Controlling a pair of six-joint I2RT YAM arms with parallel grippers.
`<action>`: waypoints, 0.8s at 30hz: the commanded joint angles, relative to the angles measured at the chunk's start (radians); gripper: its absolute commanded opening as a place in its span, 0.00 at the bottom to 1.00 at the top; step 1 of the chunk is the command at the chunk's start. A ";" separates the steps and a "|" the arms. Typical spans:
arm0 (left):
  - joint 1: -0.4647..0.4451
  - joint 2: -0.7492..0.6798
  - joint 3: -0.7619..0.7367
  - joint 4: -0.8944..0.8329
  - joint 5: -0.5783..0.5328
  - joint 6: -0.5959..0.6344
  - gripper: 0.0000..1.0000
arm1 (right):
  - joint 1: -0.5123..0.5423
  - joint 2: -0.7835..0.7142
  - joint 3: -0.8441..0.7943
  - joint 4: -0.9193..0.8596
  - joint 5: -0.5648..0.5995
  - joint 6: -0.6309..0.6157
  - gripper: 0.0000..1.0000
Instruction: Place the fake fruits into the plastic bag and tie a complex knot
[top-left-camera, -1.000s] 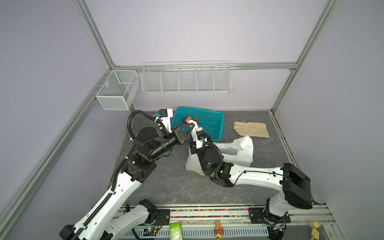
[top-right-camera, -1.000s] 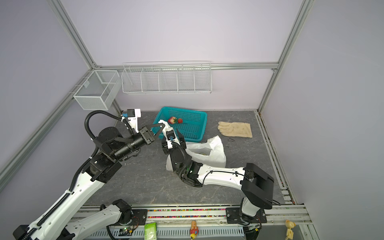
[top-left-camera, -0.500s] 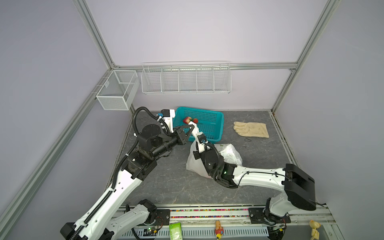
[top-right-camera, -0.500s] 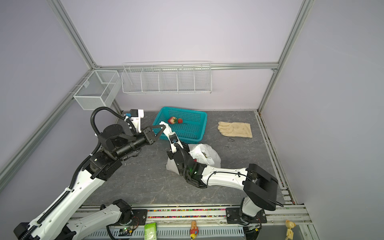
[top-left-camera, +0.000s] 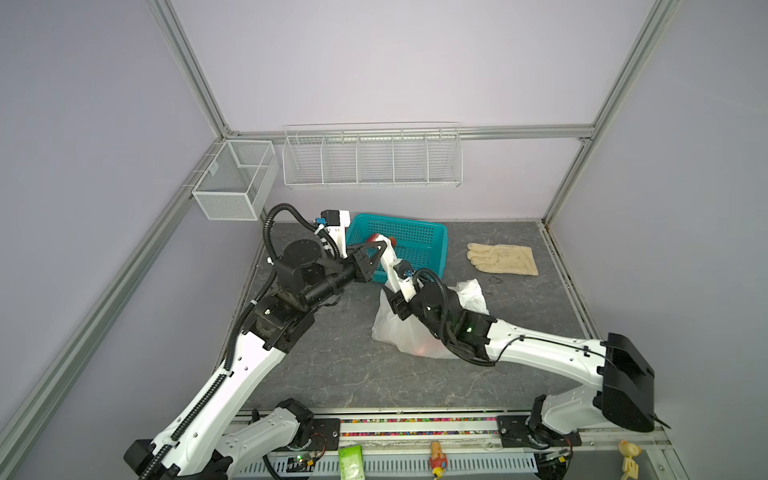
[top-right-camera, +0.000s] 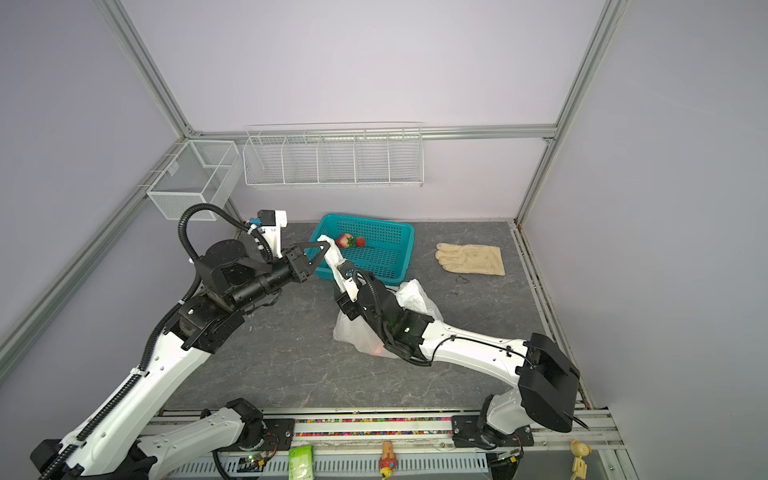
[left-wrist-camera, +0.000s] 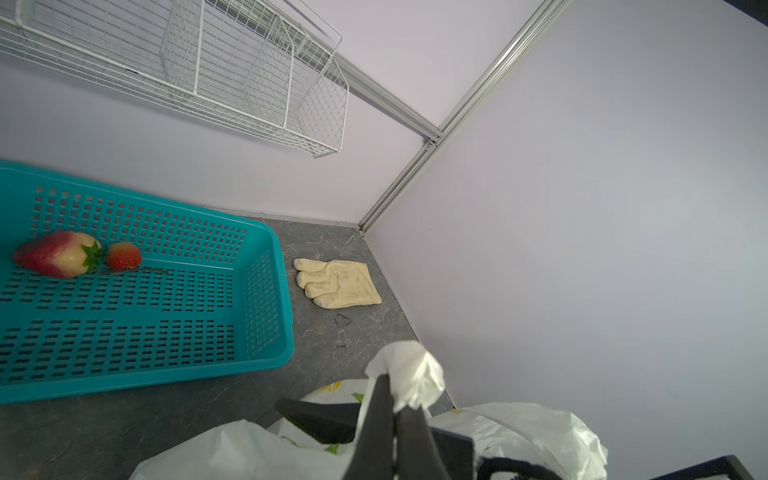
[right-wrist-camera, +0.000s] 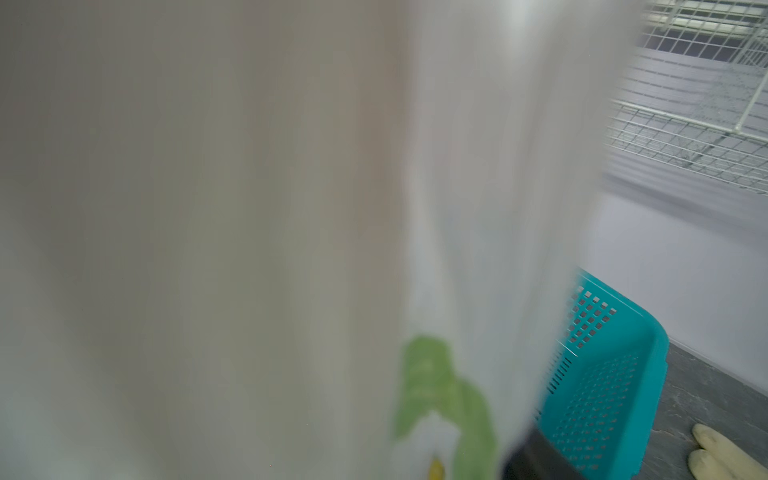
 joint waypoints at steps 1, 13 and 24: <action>0.008 0.001 0.046 0.023 -0.018 0.033 0.00 | -0.008 -0.053 0.101 -0.249 -0.159 -0.058 0.95; 0.021 0.000 0.045 -0.011 -0.021 0.048 0.00 | -0.023 -0.111 0.434 -0.743 -0.183 -0.154 0.89; 0.037 -0.006 0.041 -0.044 -0.029 0.064 0.00 | -0.090 -0.198 0.658 -1.002 -0.278 -0.191 0.89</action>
